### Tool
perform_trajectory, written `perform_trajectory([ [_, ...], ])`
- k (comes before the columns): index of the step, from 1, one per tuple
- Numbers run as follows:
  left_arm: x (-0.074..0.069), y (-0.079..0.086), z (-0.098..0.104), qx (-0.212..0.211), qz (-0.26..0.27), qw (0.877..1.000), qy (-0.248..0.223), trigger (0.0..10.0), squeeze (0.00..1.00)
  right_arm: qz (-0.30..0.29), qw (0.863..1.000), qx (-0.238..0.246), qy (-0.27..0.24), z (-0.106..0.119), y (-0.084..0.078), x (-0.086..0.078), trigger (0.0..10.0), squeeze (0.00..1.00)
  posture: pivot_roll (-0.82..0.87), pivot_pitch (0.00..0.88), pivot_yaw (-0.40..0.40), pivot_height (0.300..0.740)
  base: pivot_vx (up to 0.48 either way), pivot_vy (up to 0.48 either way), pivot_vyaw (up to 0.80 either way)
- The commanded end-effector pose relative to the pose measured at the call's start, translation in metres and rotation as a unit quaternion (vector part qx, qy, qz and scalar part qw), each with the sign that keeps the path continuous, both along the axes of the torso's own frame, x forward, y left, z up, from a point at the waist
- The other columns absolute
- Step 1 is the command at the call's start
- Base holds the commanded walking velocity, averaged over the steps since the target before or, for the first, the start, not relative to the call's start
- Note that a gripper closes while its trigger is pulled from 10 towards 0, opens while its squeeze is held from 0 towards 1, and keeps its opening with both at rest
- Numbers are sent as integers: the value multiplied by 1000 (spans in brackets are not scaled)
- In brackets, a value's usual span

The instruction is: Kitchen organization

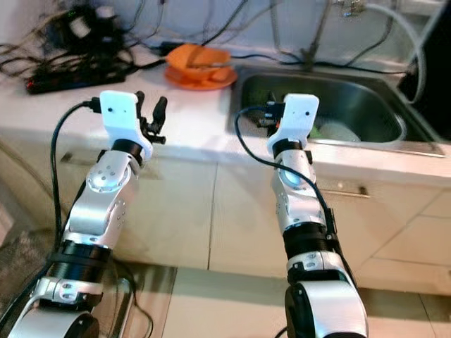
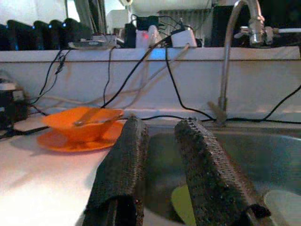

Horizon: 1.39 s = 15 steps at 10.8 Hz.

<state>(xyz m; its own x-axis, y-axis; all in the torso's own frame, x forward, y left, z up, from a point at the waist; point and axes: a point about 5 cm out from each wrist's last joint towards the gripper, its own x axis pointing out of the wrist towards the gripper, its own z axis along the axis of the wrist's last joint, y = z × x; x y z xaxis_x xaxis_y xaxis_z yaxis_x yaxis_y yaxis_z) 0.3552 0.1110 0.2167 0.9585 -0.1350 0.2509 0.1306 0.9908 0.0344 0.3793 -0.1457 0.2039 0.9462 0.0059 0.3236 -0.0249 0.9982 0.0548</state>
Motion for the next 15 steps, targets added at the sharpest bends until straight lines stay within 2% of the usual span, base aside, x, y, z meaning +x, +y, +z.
perform_trajectory([
  [1,0,-3,3,1,-2,1000,-6,10000,0,-10,1000,9,-3,4,-6,0,10000,0,118,73,-20,740,450,0,0],
  [8,1,-3,7,2,-2,1000,-12,10000,0,-11,1000,9,0,5,-6,1,10000,0,122,70,-25,740,450,0,0],
  [9,1,-3,7,1,-1,1000,-13,10000,0,-7,1000,9,0,5,-5,1,10000,0,121,70,-26,740,450,0,-800],
  [12,0,-5,9,3,-5,1000,-20,10000,0,-5,1000,7,-11,8,-4,0,10000,0,123,71,-26,740,426,0,0],
  [15,-2,-7,13,-3,-10,999,-32,10000,0,-8,1000,12,-11,8,-5,0,10000,0,121,70,-26,740,0,0,0],
])
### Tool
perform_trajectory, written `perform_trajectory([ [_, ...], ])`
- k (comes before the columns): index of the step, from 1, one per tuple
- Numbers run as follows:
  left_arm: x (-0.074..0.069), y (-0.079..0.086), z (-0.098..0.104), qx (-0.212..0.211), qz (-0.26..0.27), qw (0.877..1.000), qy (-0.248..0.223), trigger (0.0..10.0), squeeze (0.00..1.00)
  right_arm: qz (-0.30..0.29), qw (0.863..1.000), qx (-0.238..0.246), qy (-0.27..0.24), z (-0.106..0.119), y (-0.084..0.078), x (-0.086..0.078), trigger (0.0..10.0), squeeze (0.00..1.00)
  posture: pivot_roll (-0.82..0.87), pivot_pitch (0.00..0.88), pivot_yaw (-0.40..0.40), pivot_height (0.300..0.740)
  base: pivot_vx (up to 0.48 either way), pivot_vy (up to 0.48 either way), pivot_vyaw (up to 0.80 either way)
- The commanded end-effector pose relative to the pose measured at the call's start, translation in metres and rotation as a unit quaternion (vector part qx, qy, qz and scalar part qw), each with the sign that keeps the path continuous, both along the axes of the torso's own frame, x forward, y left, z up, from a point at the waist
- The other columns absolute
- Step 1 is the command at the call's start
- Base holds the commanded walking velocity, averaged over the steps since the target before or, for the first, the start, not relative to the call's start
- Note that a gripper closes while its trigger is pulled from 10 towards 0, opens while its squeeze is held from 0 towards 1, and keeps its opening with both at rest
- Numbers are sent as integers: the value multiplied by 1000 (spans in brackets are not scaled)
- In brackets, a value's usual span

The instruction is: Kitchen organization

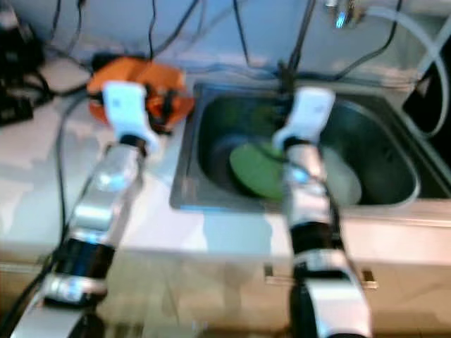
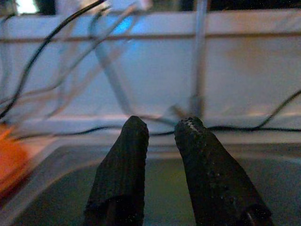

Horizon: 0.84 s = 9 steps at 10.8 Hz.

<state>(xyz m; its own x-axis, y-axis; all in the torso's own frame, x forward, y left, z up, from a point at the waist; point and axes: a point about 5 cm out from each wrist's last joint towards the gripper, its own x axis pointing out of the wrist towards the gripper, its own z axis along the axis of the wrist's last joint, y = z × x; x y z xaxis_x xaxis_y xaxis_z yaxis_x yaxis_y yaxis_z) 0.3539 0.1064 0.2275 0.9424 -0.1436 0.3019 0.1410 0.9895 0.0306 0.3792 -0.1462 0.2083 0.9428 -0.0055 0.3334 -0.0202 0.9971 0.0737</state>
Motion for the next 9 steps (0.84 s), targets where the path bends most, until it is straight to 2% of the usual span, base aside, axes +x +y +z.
perform_trajectory([
  [1,-1,-3,3,2,-4,1000,-8,10000,0,-6,1000,2,-6,4,-5,0,10000,0,121,68,-25,740,0,0,0],
  [7,-3,-1,9,7,-3,1000,-14,10000,0,2,1000,-4,-3,2,-3,0,10000,0,121,56,-25,740,0,0,0],
  [8,-3,1,9,11,-2,1000,-11,10000,0,2,1000,-4,-3,2,-2,0,10000,0,124,61,-26,740,0,0,0],
  [9,-5,6,2,21,-4,1000,20,10000,0,3,1000,-4,-4,2,-2,0,10000,0,128,65,-25,740,0,0,0],
])
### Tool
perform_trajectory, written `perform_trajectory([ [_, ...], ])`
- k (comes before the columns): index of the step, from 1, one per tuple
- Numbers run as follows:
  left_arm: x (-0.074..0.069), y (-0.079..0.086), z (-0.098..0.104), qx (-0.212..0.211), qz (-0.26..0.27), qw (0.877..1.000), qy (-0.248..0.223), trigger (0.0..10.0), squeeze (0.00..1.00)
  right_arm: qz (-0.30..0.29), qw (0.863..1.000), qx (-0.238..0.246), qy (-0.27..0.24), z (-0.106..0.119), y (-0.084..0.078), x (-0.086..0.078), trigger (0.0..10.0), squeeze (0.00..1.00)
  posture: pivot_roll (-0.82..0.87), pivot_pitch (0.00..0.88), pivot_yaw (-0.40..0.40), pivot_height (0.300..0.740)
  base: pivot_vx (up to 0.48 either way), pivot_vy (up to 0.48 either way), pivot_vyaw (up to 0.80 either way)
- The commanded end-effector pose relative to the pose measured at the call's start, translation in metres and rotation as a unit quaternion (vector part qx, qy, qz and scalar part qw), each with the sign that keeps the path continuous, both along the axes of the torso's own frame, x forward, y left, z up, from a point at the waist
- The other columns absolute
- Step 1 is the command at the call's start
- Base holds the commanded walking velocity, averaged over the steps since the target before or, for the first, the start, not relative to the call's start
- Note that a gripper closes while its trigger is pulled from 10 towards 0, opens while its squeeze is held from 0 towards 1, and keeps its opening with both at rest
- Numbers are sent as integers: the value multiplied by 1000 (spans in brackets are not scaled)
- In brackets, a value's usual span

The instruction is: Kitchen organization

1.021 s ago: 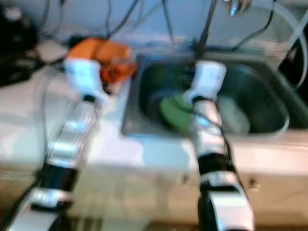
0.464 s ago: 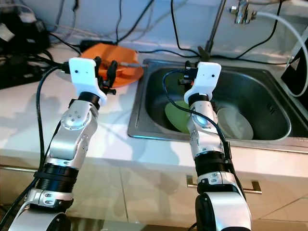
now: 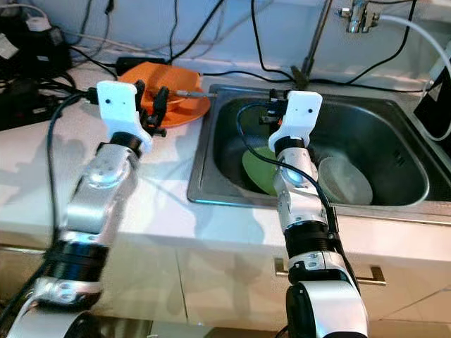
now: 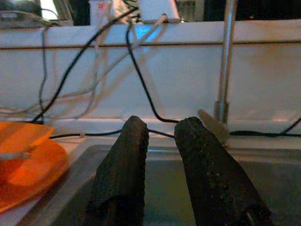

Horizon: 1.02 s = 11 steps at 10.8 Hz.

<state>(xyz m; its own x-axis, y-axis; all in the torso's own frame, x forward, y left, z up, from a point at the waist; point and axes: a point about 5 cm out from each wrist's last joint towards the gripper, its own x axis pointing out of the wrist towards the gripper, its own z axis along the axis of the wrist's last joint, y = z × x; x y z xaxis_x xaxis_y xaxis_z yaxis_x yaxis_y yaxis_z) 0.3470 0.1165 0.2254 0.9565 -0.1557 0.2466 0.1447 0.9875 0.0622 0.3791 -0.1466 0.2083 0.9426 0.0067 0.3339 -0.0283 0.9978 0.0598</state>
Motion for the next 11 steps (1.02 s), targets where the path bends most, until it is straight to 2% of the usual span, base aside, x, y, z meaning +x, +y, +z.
perform_trajectory([
  [1,-2,1,-9,1,-5,1000,25,10000,0,-1,1000,4,-1,1,-2,0,10000,0,135,70,-26,740,0,0,0],
  [2,-5,7,-19,-4,6,999,45,10000,0,-1,1000,5,2,0,-1,1,10000,0,139,74,-28,740,0,0,0],
  [3,-6,9,-19,-8,9,999,47,10000,1000,0,1000,6,3,-1,0,1,10000,0,142,73,-30,740,0,0,0],
  [7,-13,3,-21,-5,-11,998,54,10000,1000,0,1000,8,3,0,0,1,10000,0,144,74,-32,740,0,0,0],
  [11,-7,4,-31,41,-12,992,117,10000,1000,1,1000,10,3,-1,2,1,10000,0,148,70,-29,740,0,0,0],
])
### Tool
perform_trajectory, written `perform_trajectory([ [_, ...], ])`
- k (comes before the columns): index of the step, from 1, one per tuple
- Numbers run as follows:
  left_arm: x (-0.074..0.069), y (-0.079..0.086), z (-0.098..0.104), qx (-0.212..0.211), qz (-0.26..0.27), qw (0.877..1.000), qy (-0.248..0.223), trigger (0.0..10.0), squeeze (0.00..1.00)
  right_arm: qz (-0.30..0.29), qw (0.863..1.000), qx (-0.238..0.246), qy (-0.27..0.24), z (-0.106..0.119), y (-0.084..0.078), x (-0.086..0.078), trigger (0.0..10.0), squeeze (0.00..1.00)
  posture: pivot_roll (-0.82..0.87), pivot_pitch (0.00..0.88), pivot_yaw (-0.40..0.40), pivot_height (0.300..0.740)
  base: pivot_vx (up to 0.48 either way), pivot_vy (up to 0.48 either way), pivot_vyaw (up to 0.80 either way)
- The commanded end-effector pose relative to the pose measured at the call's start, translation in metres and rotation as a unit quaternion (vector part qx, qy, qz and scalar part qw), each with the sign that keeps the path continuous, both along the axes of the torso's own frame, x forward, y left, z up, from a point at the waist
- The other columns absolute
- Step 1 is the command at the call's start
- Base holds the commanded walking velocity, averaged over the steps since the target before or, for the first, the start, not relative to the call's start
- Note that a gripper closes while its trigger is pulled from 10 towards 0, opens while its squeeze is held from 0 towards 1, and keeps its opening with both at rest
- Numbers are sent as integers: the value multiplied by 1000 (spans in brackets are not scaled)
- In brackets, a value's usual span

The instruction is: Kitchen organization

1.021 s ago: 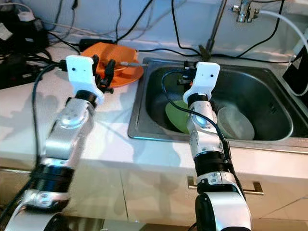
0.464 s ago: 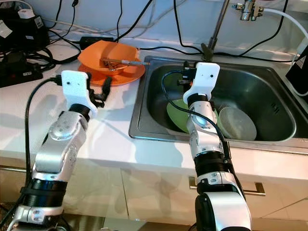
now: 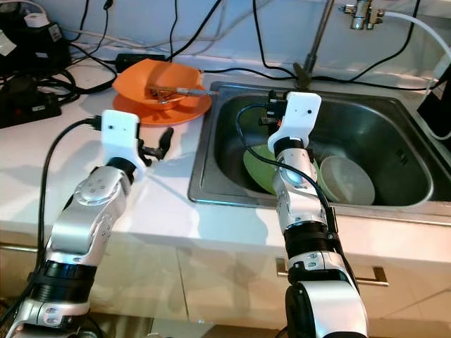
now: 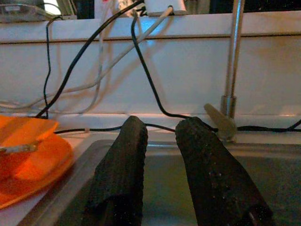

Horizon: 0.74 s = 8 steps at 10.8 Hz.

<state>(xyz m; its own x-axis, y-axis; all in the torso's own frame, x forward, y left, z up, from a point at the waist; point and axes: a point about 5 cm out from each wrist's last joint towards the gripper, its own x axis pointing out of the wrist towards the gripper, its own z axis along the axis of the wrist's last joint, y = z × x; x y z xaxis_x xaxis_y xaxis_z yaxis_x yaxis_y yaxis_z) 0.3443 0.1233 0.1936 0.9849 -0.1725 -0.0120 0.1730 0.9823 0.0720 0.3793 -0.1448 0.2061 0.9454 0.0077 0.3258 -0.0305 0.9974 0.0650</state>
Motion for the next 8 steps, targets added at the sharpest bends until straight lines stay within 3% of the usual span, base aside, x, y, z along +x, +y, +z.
perform_trajectory([
  [1,6,0,3,-11,0,1000,16,10000,0,0,1000,7,-1,1,0,1,10000,0,149,68,-25,740,0,0,0],
  [4,38,15,13,-25,11,998,63,10000,0,-1,1000,8,-2,1,1,0,10000,0,138,57,-6,740,0,0,0],
  [8,57,19,18,-42,17,995,93,10000,0,-4,1000,6,-4,1,-2,0,10000,0,131,42,-4,740,0,0,0],
])
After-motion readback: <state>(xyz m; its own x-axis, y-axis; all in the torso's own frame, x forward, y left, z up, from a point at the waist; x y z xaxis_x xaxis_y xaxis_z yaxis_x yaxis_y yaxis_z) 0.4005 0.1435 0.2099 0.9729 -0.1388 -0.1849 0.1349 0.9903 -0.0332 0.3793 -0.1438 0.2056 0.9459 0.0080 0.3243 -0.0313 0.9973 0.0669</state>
